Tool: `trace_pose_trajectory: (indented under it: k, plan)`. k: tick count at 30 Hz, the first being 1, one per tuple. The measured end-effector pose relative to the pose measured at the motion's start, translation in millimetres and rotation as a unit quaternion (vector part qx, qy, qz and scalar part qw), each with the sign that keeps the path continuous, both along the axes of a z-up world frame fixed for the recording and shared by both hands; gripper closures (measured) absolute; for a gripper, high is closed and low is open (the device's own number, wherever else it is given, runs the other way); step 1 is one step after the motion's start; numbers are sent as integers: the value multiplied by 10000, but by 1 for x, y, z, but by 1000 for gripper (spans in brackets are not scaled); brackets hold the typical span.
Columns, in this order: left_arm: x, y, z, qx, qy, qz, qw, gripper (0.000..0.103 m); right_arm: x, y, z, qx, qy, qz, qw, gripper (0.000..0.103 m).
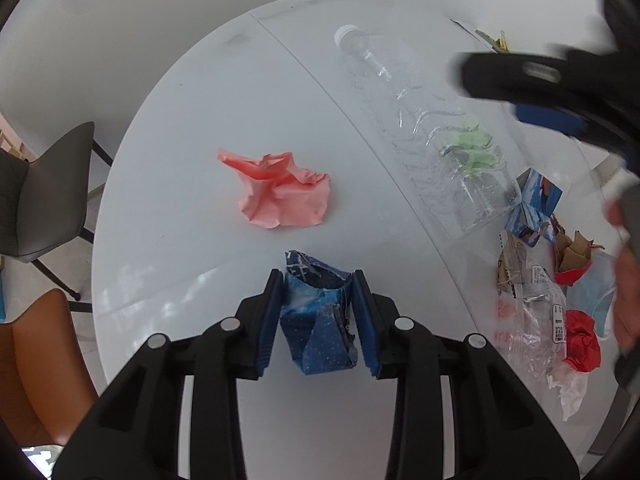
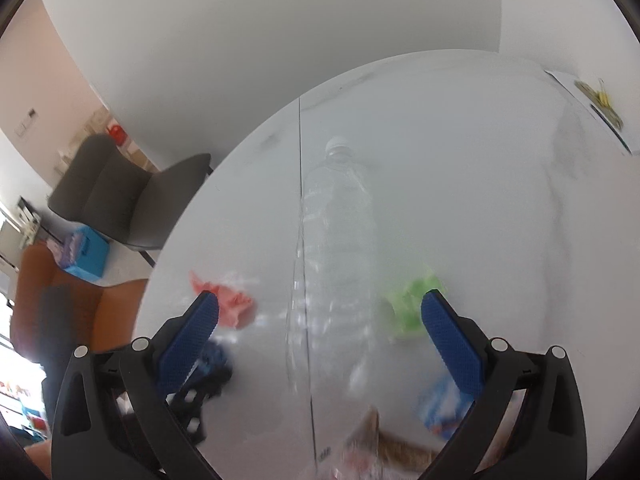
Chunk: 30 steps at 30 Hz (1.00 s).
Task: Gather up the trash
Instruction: 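Grasp the blue crumpled paper with the left tool while the right tool grasps the plastic bottle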
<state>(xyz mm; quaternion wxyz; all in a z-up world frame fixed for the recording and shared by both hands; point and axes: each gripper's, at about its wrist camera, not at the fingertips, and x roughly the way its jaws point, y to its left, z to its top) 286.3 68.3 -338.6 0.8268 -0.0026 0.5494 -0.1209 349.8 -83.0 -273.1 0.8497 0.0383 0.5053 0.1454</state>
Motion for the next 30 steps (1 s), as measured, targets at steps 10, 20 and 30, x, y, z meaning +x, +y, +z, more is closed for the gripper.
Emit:
trace_pose_trajectory:
  k: [10,20,30]
  plan:
    - [-11,15,25,-50,-139,281,9995,69,61,37,-39,-649,487,12,9967,17]
    - [-38,41,47,-101,-249,618,9977,69,59,42,-42,-877,414,70,9953,41]
    - [-92,71,86,-130,-478,652,9966,69,-13,35,30,-412,-61,135,9990,41]
